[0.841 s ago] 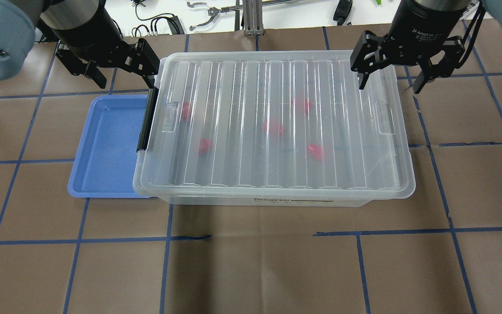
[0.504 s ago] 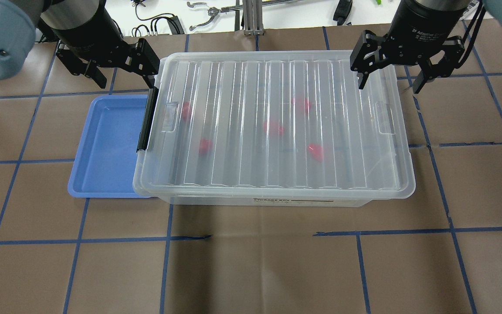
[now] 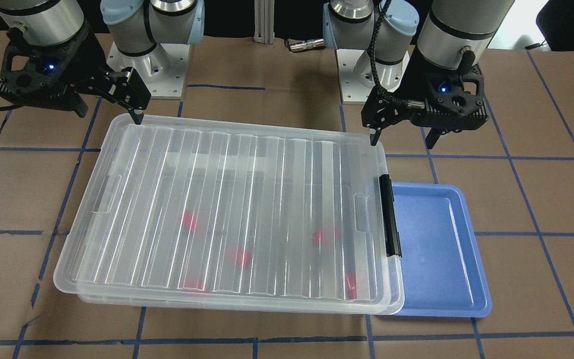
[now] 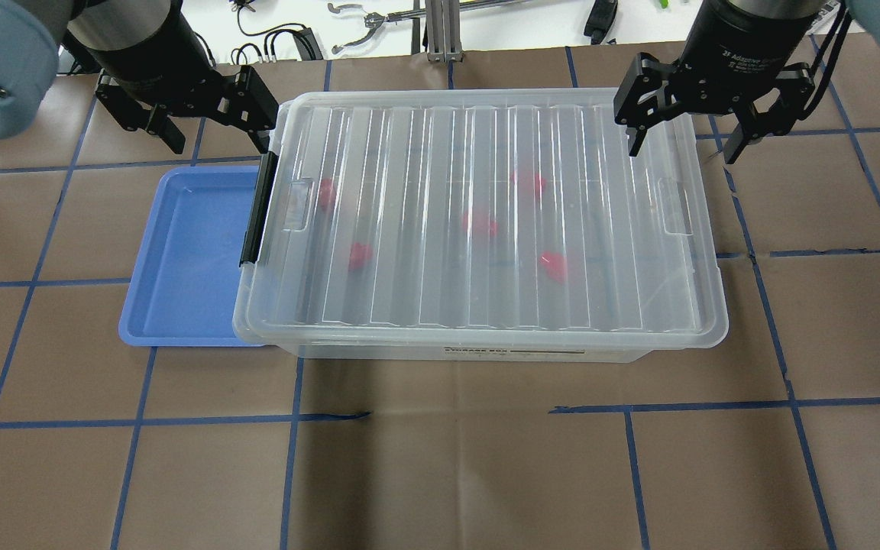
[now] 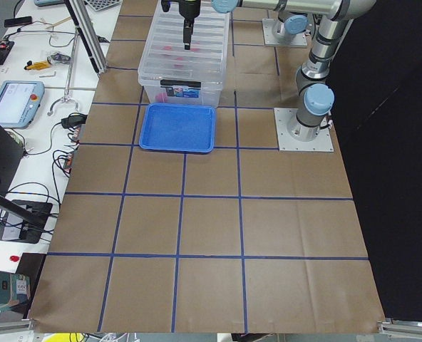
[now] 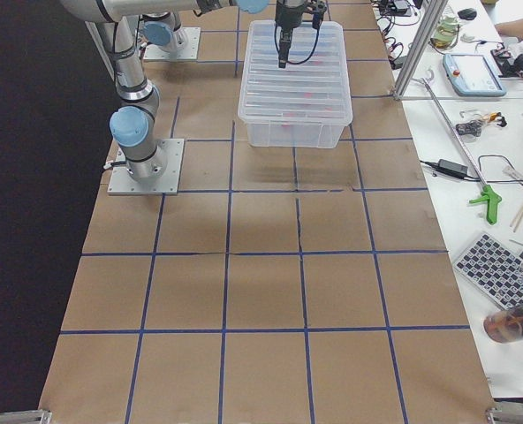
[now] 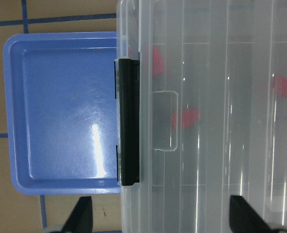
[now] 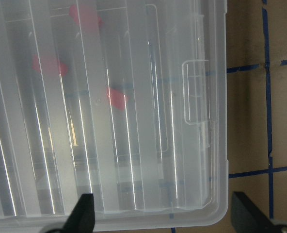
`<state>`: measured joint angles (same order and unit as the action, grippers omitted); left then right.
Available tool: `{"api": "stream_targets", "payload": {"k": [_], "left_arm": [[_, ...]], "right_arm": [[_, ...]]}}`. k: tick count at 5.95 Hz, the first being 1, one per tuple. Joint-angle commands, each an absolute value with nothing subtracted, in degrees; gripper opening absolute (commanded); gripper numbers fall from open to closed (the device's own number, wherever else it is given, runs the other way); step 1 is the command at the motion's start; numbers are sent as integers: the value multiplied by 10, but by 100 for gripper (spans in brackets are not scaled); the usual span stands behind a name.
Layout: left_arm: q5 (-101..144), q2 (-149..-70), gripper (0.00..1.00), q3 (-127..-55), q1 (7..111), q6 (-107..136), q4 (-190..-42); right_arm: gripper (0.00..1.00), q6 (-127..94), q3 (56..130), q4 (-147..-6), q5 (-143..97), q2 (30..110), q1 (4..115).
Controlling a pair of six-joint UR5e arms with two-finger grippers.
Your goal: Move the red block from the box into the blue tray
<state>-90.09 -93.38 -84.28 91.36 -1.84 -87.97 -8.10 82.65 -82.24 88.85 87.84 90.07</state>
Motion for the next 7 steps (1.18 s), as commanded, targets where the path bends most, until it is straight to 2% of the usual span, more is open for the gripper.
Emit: {"api": "stream_targets", "payload": {"k": [1, 3, 7], "left_arm": [[-901, -934, 98, -844, 913, -18, -880], [-901, -933, 98, -844, 913, -18, -880], [-901, -932, 98, -844, 913, -18, -880]], "right_arm": [[100, -70, 827, -824, 893, 874, 895], [100, -4, 835, -832, 892, 867, 856], [100, 82, 959, -970, 892, 861, 778]]}}
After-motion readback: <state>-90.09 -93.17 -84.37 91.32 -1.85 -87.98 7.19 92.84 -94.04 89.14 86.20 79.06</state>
